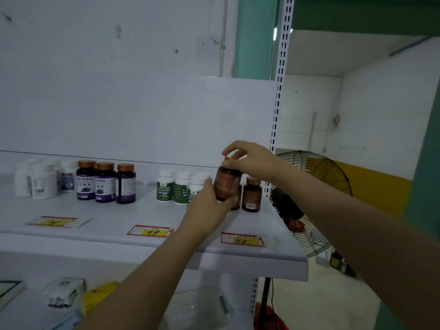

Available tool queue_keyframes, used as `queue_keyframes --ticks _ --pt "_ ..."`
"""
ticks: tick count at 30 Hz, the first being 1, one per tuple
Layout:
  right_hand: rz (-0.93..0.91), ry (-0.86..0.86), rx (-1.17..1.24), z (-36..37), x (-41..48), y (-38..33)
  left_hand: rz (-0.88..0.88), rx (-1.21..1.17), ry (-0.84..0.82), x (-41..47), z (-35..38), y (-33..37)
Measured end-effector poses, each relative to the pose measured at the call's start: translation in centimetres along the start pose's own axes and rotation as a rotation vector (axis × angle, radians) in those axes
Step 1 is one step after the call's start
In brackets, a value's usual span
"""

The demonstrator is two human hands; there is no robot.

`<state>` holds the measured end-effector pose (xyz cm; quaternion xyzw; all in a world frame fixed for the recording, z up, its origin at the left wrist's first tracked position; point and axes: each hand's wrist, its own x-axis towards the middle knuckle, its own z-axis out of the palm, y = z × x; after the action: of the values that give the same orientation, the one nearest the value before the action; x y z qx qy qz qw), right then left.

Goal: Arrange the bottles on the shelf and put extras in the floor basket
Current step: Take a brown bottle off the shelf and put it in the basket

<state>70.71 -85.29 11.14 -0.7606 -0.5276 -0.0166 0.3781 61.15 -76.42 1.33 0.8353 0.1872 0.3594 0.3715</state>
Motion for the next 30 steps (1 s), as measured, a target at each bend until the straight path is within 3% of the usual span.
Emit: queue_keyframes --ticks 5,10,15,17,21,25,27,30 --pt "0.028 -0.032 0.074 0.2 -1.3 -0.6 -0.010 -0.073 0.091 -0.6 -0.8 0.7" --pt "0.051 0.072 -0.109 1.1 -1.6 -0.5 -0.024 0.057 0.231 -1.5 -0.4 0.8" --pt "0.087 0.012 0.007 0.3 -1.6 -0.5 -0.049 -0.159 -0.051 -1.9 -1.1 0.9" --pt "0.075 -0.029 0.054 0.2 -1.9 -0.6 -0.040 -0.154 -0.088 -2.0 -1.4 0.7" --pt "0.059 -0.055 0.196 0.5 -2.5 -0.3 -0.026 -0.136 0.064 -2.1 -1.1 0.8" --pt "0.067 0.045 0.182 0.4 -2.6 0.3 -0.014 -0.041 0.173 -2.0 -0.2 0.9" --pt "0.057 0.039 0.221 0.0 -2.7 0.4 -0.003 -0.077 0.099 -2.0 -0.2 1.3" --pt "0.049 -0.012 0.272 -0.4 -2.7 0.2 -0.035 -0.270 -0.181 -2.6 -0.8 2.4"
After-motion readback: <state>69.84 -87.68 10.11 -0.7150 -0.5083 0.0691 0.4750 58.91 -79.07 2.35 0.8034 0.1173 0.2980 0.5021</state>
